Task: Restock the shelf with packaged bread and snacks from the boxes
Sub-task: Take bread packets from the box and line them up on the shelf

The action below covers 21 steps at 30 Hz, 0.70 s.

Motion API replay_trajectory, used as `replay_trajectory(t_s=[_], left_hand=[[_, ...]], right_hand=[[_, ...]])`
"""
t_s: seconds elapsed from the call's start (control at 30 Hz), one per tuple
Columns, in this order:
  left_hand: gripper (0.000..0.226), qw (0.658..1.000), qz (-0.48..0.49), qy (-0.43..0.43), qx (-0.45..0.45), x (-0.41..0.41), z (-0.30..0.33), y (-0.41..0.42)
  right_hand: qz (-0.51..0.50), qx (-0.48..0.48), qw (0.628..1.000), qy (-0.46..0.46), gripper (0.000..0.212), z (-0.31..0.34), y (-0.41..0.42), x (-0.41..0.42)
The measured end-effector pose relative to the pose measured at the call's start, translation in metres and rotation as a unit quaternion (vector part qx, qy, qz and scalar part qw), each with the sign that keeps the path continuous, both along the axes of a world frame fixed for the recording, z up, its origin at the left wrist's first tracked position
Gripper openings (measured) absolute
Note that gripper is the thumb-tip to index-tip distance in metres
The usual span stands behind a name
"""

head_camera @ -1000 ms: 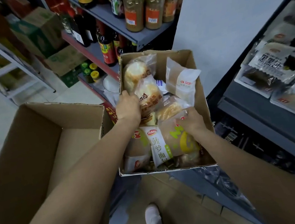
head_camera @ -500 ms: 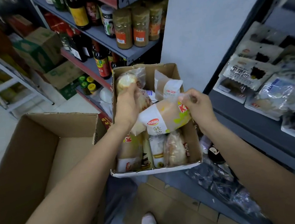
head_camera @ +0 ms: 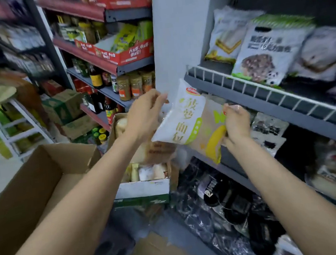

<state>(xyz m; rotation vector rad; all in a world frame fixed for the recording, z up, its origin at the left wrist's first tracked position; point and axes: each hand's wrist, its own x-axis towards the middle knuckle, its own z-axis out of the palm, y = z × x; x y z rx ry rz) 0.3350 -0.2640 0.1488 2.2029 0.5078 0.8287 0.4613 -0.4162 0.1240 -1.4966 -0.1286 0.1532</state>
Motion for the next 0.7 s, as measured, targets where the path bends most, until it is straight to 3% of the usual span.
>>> replay_trajectory(t_s=[0.13, 0.33, 0.43, 0.5, 0.63, 0.7], left_hand=[[0.051, 0.996, -0.046, -0.009, -0.077, -0.019, 0.046, -0.078], [0.06, 0.99, -0.139, -0.015, -0.016, -0.02, 0.092, -0.187], [0.058, 0.985, -0.165, -0.052, -0.004, -0.014, 0.104, -0.24], [0.058, 0.981, -0.183, -0.067, 0.001, -0.011, 0.111, -0.274], [0.059, 0.967, -0.236, -0.099, -0.018, -0.01, 0.118, -0.338], [0.059, 0.956, -0.266, -0.115, -0.048, -0.01, 0.12, -0.371]], right_hand=[[-0.019, 0.019, 0.999, -0.034, 0.044, 0.044, -0.074, -0.017], [-0.069, 0.017, 0.996, -0.05, 0.032, 0.096, -0.186, -0.031], [-0.08, 0.087, 0.993, -0.028, 0.022, 0.108, -0.247, -0.043], [-0.021, 0.139, 0.99, 0.009, 0.032, 0.116, -0.285, -0.052], [0.055, 0.097, 0.993, 0.041, 0.087, 0.123, -0.361, -0.08], [0.03, 0.12, 0.991, 0.053, 0.076, 0.124, -0.397, -0.091]])
